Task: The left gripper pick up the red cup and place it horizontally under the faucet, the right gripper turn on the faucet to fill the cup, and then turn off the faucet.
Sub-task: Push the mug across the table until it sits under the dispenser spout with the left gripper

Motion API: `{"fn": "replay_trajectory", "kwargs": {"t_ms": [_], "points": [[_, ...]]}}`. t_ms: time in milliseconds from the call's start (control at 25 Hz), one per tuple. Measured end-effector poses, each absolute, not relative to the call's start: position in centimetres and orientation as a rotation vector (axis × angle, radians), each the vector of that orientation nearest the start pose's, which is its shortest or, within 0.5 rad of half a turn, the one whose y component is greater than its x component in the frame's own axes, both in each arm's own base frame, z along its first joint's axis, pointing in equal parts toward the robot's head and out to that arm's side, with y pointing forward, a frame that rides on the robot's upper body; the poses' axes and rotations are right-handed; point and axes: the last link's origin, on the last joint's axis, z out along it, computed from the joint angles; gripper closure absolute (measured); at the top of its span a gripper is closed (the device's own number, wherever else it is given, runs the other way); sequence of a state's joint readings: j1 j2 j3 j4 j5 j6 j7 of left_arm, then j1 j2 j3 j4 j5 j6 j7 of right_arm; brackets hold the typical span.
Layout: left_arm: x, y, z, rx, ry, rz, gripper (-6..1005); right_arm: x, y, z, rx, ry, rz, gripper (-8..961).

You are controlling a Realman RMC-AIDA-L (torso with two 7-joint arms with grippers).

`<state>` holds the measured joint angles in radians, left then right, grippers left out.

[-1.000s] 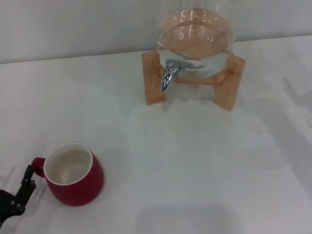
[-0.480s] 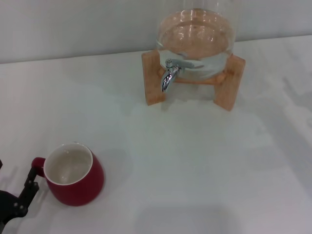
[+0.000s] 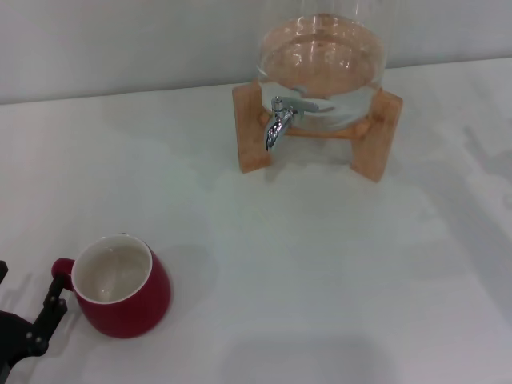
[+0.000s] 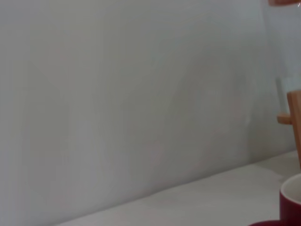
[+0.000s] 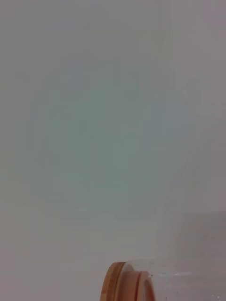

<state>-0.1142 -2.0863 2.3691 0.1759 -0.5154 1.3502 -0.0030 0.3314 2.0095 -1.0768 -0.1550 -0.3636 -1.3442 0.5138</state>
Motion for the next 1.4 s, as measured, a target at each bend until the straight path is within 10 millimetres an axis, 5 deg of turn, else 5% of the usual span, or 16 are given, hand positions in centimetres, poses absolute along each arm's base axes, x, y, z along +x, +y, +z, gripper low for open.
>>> {"fn": "replay_trajectory", "kwargs": {"t_ms": [1400], "points": [[-35.65, 21.18, -5.72, -1.905, -0.383, -0.531, 251, 36.45, 30.71, 7.15, -1.449, 0.532, 0.892, 85]]}}
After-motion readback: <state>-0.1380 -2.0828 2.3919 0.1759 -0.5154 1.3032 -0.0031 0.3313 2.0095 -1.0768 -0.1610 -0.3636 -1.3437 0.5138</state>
